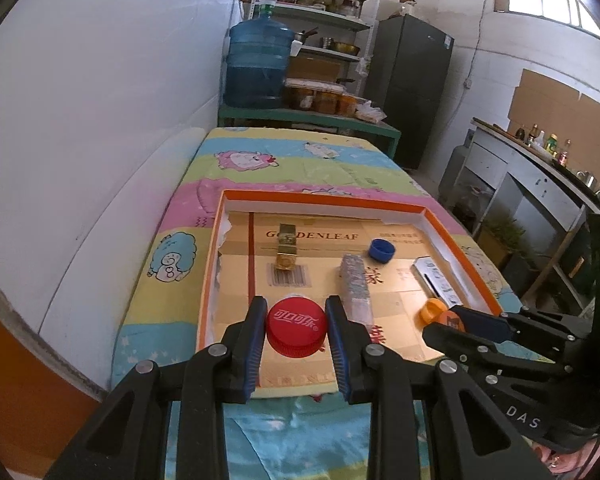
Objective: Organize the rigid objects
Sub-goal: 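Carry the red cap with the left gripper while the right gripper carries the orange lid over the tray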
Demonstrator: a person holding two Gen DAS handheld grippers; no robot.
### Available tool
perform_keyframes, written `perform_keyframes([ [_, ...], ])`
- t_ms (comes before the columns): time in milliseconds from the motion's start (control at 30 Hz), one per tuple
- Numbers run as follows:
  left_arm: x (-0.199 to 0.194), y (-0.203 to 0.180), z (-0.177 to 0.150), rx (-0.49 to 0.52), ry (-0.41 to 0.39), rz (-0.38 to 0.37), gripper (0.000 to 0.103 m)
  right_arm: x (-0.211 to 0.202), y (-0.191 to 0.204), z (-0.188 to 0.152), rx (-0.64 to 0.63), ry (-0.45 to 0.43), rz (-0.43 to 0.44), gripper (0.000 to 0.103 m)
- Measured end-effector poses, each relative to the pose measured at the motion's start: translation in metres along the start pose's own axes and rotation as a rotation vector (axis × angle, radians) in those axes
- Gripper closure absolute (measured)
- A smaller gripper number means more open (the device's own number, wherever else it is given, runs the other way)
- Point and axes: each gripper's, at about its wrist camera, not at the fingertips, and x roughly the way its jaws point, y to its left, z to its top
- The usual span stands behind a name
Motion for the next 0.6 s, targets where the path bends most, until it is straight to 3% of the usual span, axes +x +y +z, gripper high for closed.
perform_keyframes([
  [600,0.032,0.019,0.009,-0.03,0.039,0.043,0.072,0.031,-0.009,0.019,-0.003,0.014,0.006,0.072],
])
